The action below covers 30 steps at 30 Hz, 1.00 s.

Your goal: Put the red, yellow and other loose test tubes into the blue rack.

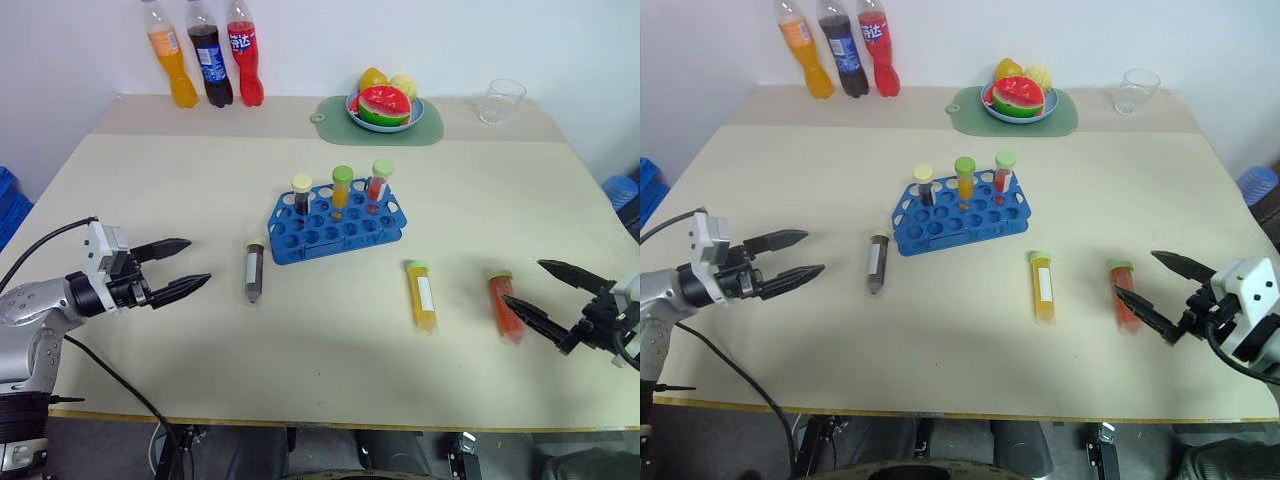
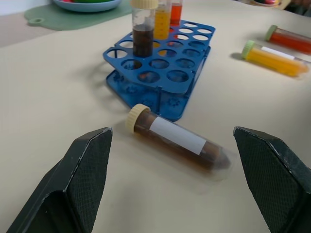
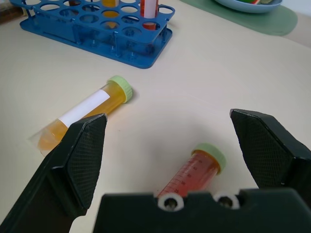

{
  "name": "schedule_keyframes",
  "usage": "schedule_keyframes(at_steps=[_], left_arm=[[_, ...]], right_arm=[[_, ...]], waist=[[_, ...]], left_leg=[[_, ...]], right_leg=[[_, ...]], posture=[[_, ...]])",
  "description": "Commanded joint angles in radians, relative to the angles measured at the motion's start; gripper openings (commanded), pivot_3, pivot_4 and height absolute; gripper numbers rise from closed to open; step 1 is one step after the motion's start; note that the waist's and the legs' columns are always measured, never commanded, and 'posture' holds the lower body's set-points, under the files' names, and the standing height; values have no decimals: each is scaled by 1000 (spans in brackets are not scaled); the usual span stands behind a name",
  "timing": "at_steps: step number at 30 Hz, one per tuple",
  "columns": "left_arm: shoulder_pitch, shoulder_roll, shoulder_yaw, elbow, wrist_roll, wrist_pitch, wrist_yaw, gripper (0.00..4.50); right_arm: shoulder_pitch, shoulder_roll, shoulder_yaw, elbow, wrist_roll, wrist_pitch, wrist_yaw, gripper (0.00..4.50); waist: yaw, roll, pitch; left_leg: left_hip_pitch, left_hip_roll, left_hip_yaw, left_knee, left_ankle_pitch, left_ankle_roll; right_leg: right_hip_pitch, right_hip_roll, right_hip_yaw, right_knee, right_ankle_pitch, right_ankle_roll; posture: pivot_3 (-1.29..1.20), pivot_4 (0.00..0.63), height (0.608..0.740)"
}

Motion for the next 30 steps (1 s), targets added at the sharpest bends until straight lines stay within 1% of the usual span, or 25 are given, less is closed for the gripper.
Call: schedule_keyframes(at_steps=[1, 10, 15, 19, 21, 25, 28, 30], left_arm=[[-17, 3, 4, -21, -3, -3, -7, 4106], [-59, -9, -8, -3, -10, 5, -24, 4106], [-127, -37, -9, 11, -38, 53, -4, 4106], [-224, -87, 0, 33, -42, 59, 69, 4106], [-256, -108, -6, 34, -41, 61, 87, 4106], [-299, -153, -32, 19, -28, 38, 99, 4106], [-273, -166, -78, -26, -8, -24, 23, 4106], [-245, -164, -103, -59, -22, -40, -40, 4106]], right_arm=[[1, 7, -27, -32, 15, -4, -4, 4500], [-6, 26, -14, -47, 19, 9, -26, 4500], [-58, 22, 0, -67, 41, 81, -87, 4500], [-107, -33, 12, -119, 26, 316, -252, 4500], [-159, -61, 19, -126, 52, 434, -308, 4500], [-323, -100, 30, -74, 136, 680, -392, 4500], [-425, -122, 45, -42, 153, 830, -446, 4500], [-476, -149, 62, -30, 167, 932, -461, 4500]], waist=[[0, 0, 0], [1, 0, 0], [1, 0, 0], [2, 0, 0], [2, 0, 0], [-3, 0, 0], [0, 0, 0], [2, 0, 0]], left_leg=[[0, 0, 0, 0, 0, 0], [0, 0, 0, 0, 0, 0], [0, 0, 0, 0, 0, 0], [0, -1, 0, 1, 0, 0], [0, -1, -1, 1, 0, 0], [0, -2, 0, 0, 0, 0], [-1, -2, 0, 0, 0, 0], [-1, -2, 0, 0, 0, 0]], right_leg=[[0, 0, 0, 0, 0, 0], [0, 0, 0, 0, 0, 0], [0, 0, 0, 0, 1, 1], [0, 0, 0, 1, 2, 3], [0, 0, 0, 1, 2, 3], [-1, 0, 0, 0, 2, 3], [-1, 0, 0, 1, 2, 3], [-1, 0, 0, 0, 2, 3]], posture=[[0, 150, 740], [0, 150, 740], [0, 150, 740], [0, 150, 740], [0, 150, 740], [0, 150, 740], [0, 150, 740], [0, 150, 740]])
